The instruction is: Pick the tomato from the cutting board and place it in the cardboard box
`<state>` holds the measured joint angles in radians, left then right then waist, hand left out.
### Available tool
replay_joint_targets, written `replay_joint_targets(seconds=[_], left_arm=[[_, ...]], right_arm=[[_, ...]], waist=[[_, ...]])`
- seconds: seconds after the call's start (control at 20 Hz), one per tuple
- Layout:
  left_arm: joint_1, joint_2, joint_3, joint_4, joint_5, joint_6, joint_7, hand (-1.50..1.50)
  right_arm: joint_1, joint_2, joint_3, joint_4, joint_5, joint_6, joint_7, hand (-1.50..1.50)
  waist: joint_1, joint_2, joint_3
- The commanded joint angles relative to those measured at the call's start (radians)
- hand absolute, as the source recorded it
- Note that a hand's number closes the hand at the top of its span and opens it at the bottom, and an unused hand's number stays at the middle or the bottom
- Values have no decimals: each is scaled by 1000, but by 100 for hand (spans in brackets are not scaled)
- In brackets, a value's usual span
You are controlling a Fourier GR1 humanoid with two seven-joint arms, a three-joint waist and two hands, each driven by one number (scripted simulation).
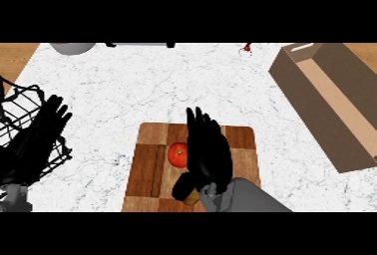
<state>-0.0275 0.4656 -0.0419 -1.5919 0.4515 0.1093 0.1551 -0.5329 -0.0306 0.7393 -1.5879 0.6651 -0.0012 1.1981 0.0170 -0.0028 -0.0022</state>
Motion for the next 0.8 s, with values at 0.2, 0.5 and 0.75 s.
replay_joint_targets(seconds=[0.2,0.5,0.75], left_arm=[[-14,-18,5,9,-18,7,9,0],[30,-6,30,-40,-9,-6,38,0],[18,-37,28,-25,-27,-11,17,0]], right_arm=[[-69,29,19,9,-96,82,288,-150],[-48,29,53,-6,-92,53,288,-150],[-113,29,35,111,-102,0,199,-150]], waist=[[-10,-1,1],[-7,-2,2],[-2,2,2]])
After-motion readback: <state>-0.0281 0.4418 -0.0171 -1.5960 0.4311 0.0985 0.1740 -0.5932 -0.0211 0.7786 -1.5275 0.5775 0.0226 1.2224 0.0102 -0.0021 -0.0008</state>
